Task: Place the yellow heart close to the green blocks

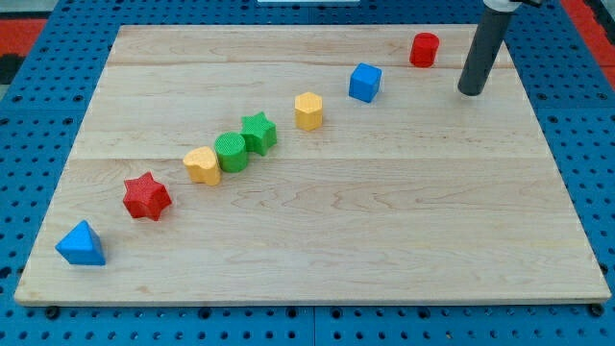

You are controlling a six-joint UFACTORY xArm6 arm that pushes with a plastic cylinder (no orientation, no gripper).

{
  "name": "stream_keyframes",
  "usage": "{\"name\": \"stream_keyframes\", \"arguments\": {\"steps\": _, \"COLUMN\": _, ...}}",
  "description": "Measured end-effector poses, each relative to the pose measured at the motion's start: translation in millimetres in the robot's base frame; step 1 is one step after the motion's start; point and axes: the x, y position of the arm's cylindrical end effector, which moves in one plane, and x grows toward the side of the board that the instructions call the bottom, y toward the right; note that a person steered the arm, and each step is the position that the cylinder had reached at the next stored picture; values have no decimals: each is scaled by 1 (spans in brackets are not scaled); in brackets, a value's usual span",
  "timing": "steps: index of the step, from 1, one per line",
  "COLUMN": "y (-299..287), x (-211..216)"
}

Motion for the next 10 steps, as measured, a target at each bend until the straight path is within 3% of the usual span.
{"name": "stream_keyframes", "arguments": {"steps": 2, "y": -4, "x": 6}}
{"name": "stream_keyframes", "arguments": {"steps": 3, "y": 0, "x": 68}}
{"name": "stream_keyframes", "arguments": {"steps": 4, "y": -55, "x": 78}}
{"name": "stream_keyframes", "arguments": {"steps": 7, "y": -258, "x": 189}}
{"name": "stream_keyframes", "arguments": {"steps": 8, "y": -333, "x": 172}}
{"name": "stream_keyframes", "arguments": {"steps": 10, "y": -359, "x": 161}}
